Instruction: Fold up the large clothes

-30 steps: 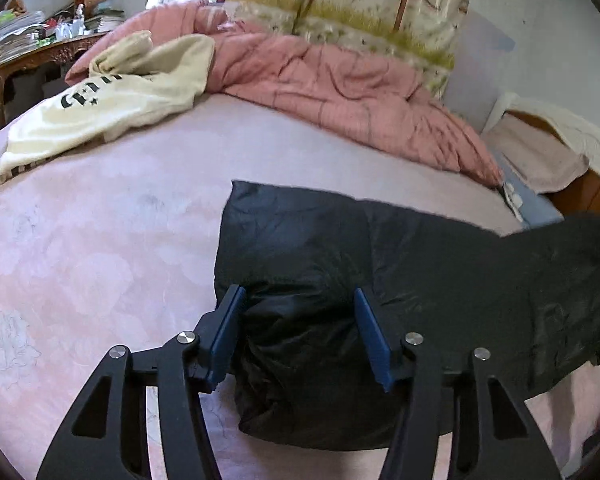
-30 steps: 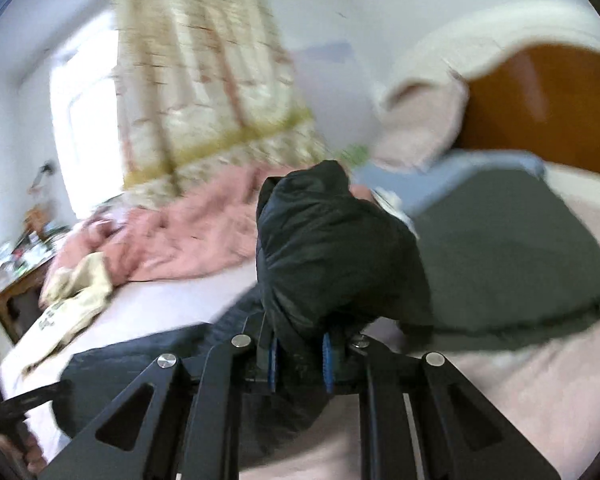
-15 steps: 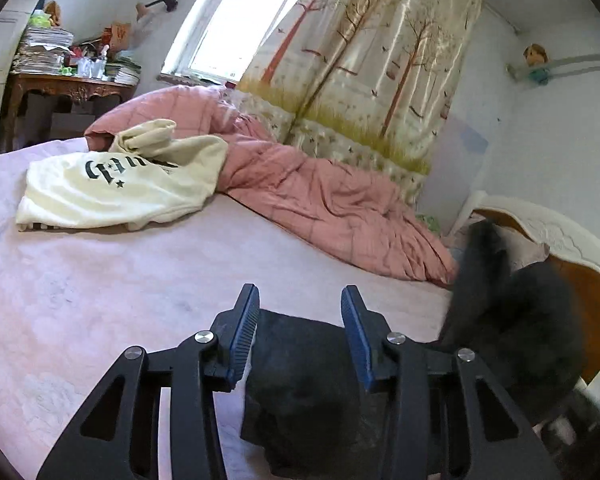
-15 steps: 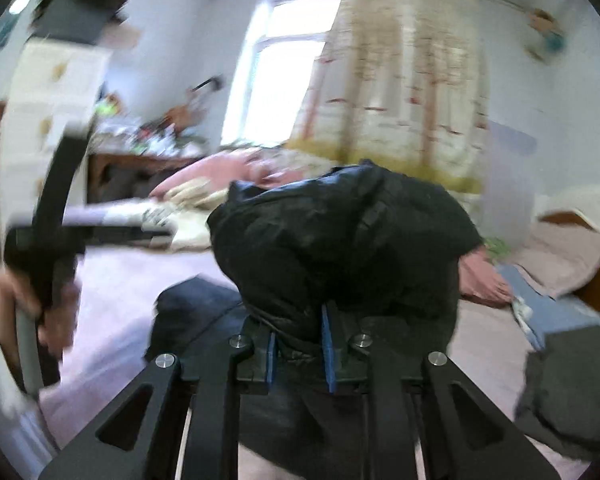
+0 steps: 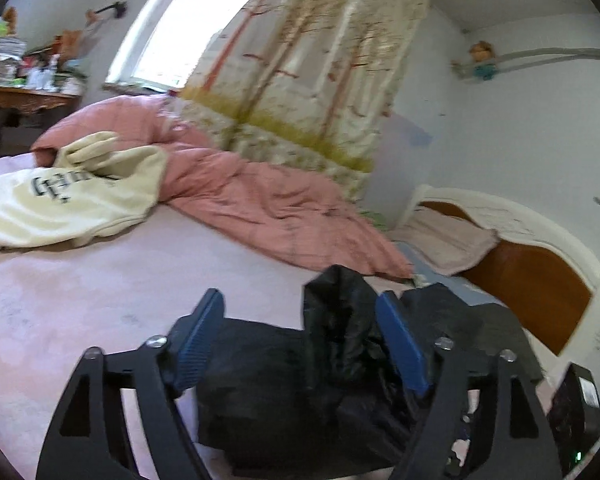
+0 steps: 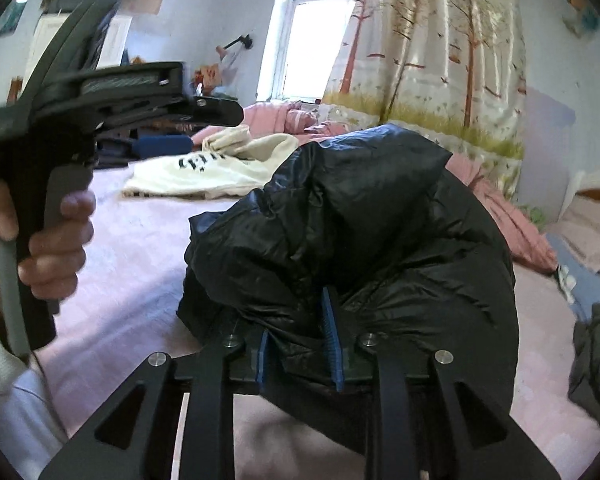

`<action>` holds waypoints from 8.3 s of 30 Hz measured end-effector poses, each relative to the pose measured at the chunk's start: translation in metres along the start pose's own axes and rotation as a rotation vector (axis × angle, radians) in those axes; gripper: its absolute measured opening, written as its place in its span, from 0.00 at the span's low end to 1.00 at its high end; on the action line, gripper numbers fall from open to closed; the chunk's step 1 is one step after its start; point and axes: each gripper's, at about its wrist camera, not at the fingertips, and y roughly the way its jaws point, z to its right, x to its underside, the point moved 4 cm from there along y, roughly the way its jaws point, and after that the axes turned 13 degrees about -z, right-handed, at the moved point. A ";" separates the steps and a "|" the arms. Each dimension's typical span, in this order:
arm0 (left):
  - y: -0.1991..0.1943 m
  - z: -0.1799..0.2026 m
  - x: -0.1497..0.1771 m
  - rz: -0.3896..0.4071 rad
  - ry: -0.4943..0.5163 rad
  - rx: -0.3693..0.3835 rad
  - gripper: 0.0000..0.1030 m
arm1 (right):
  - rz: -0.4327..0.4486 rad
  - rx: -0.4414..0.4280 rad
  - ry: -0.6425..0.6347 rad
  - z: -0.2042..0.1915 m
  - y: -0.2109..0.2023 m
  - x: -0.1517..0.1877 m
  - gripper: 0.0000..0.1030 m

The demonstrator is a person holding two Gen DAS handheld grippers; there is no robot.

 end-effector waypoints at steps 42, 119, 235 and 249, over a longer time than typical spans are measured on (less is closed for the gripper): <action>0.108 -0.014 0.050 -0.410 0.069 -0.512 0.09 | -0.064 -0.038 0.370 0.116 0.025 0.032 0.77; 0.115 -0.053 0.104 -0.555 -0.206 -0.225 1.00 | -0.316 -0.330 0.548 0.148 0.096 0.054 0.87; 0.219 0.238 0.090 0.025 0.425 -0.152 1.00 | 0.043 0.718 0.595 0.305 -0.081 0.153 1.00; 0.217 0.240 0.093 0.019 0.429 -0.170 1.00 | 0.042 0.715 0.600 0.308 -0.082 0.153 1.00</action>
